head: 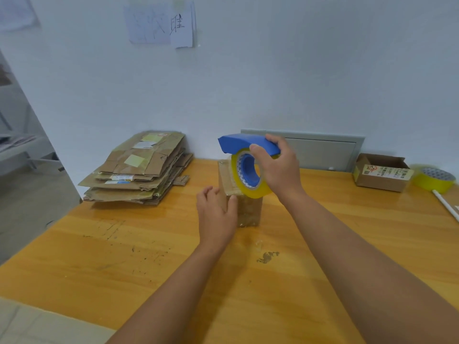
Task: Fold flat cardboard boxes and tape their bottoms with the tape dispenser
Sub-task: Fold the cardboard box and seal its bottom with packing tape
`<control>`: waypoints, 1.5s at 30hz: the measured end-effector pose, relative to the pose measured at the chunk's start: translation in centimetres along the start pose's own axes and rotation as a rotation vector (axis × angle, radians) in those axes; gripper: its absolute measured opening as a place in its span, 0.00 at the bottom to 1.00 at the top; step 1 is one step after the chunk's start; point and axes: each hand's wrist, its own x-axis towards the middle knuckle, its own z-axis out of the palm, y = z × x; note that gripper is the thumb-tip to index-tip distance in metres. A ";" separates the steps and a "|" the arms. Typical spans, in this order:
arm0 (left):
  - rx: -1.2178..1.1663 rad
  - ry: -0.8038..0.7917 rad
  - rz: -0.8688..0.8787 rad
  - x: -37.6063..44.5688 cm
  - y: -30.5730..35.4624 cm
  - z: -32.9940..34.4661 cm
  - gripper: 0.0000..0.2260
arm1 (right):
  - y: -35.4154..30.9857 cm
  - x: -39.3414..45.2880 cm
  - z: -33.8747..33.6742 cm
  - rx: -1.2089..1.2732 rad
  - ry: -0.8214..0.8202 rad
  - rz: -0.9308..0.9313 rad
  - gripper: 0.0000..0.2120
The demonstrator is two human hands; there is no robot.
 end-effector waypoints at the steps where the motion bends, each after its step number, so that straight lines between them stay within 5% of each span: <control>1: 0.112 0.063 0.121 0.4 0.5 0.0 0.21 | 0.0 0.0 -0.5 0.036 0.031 0.023 0.18; 4: 0.426 0.005 0.307 2.2 1.8 1.3 0.24 | 0.1 0.0 -2.6 0.139 0.192 0.060 0.16; 8: 0.924 -0.263 0.268 4.2 3.3 3.9 0.39 | 0.2 0.6 -5.9 0.171 0.334 0.061 0.17; 13: 1.133 -0.303 0.213 4.9 4.3 4.6 0.48 | 1.3 0.5 -7.2 0.145 0.352 0.059 0.15; 18: 0.873 -0.511 0.340 6.3 3.1 2.4 0.28 | 1.4 0.3 -7.5 0.165 0.325 0.053 0.17; 21: 0.849 -0.674 0.404 7.8 1.8 -0.3 0.29 | 1.0 0.5 -8.0 0.177 0.324 0.034 0.19; 25: 0.951 -0.473 0.542 7.3 0.7 -1.2 0.27 | 0.3 0.9 -8.3 0.200 0.336 0.020 0.20; 28: 0.911 -0.421 0.368 5.6 1.3 0.7 0.28 | 0.4 0.7 -8.1 0.188 0.324 0.010 0.19; 32: 0.979 -0.351 0.094 4.4 3.1 5.1 0.49 | 0.5 0.2 -7.6 0.190 0.310 0.016 0.18; 35: 0.977 -0.282 0.048 4.6 3.2 6.9 0.46 | 0.5 -0.4 -7.5 0.199 0.301 0.014 0.18; 40: 0.769 -0.252 0.283 4.6 2.0 6.0 0.28 | 0.5 -0.7 -8.4 0.194 0.264 0.027 0.17; 45: 0.556 -0.592 0.484 6.2 1.9 0.5 0.19 | 0.7 -0.8 -10.0 0.208 0.132 0.062 0.18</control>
